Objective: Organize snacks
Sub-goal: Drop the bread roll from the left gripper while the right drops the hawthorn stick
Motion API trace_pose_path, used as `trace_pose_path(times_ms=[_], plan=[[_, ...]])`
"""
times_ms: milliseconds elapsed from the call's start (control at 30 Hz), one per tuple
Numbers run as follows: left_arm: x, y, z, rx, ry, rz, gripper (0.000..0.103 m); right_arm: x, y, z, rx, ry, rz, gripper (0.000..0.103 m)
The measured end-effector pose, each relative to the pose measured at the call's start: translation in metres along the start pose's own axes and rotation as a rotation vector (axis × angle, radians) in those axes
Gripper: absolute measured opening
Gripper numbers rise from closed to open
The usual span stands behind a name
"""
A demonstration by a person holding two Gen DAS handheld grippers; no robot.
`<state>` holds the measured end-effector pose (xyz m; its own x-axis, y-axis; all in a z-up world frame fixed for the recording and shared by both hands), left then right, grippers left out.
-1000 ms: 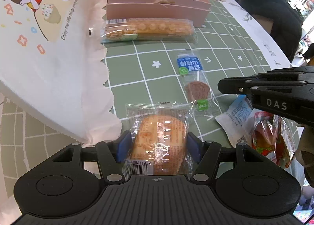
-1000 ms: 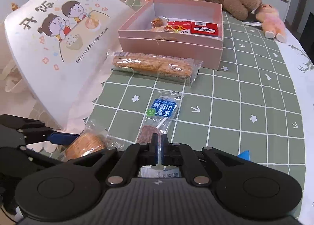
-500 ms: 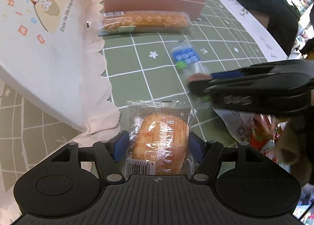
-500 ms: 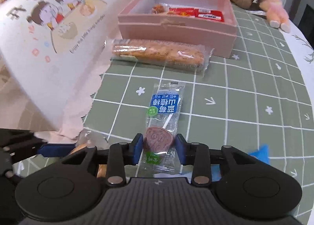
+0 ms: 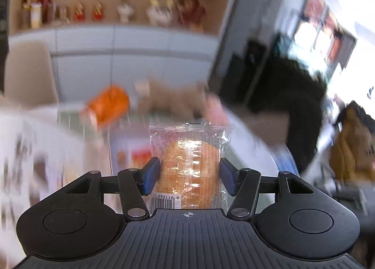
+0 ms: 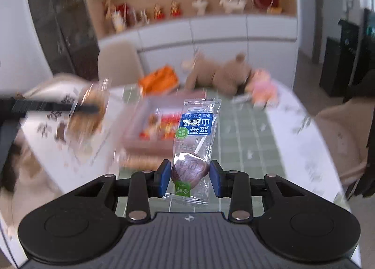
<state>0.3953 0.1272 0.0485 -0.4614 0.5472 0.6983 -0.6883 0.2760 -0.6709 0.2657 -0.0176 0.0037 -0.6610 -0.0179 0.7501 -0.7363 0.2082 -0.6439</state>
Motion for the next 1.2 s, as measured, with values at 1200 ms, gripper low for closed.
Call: trace_pose_path(times_ms=[1200], plan=[[-0.072,0.203,-0.001,0.104,0.243,-0.434,0.058,-0.077,0.059,0.041,0.051,0.063,-0.261,0.054]])
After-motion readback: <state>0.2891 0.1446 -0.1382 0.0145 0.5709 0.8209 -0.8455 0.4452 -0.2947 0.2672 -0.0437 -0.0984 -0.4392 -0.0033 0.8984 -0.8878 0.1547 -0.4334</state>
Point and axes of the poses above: each gripper's, at about its wrist camera, not at the fingertips, and x roughly against the way its jaws point, z to its right, y to its underside, the point moved 7 cm from there along -x, roughly the way its jaws point, and after that the axes turned 10 degrees about -z, right-handed, at the moved point
